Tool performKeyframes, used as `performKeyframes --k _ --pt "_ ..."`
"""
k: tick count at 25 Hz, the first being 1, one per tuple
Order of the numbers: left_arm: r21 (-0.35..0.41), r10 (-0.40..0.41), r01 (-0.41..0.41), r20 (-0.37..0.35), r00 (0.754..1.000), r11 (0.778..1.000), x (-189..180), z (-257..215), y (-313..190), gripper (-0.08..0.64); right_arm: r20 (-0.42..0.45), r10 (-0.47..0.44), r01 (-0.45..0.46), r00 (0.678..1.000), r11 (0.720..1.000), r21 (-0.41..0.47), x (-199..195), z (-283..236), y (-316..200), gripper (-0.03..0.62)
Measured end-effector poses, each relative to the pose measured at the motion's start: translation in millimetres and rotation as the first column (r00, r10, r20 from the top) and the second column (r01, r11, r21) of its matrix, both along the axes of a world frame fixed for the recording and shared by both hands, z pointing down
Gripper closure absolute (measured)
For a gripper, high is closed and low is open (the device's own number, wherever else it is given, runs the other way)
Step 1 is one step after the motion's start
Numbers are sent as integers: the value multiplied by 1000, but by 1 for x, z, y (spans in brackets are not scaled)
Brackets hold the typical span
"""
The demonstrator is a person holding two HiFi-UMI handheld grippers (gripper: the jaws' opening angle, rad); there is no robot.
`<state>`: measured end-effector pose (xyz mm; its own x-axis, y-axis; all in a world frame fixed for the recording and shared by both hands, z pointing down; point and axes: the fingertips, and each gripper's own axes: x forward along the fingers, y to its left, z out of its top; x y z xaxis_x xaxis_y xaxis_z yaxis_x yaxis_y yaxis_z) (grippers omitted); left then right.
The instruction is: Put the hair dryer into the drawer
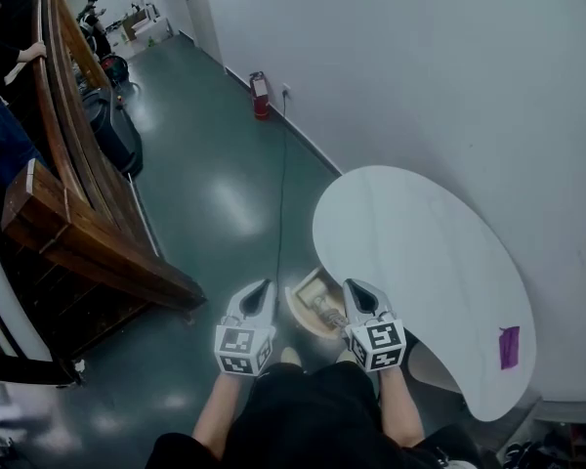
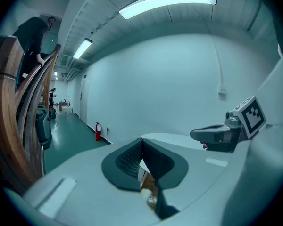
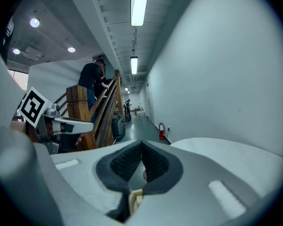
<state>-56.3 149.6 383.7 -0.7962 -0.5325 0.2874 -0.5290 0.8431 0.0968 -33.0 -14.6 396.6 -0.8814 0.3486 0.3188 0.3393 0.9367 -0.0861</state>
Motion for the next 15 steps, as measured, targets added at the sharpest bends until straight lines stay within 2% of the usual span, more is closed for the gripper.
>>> performKeyframes --k 15 --pt "-3 15 -15 6 1000 1000 6 0 -4 554 -3 1 -1 1000 1000 -12 5 -1 2 588"
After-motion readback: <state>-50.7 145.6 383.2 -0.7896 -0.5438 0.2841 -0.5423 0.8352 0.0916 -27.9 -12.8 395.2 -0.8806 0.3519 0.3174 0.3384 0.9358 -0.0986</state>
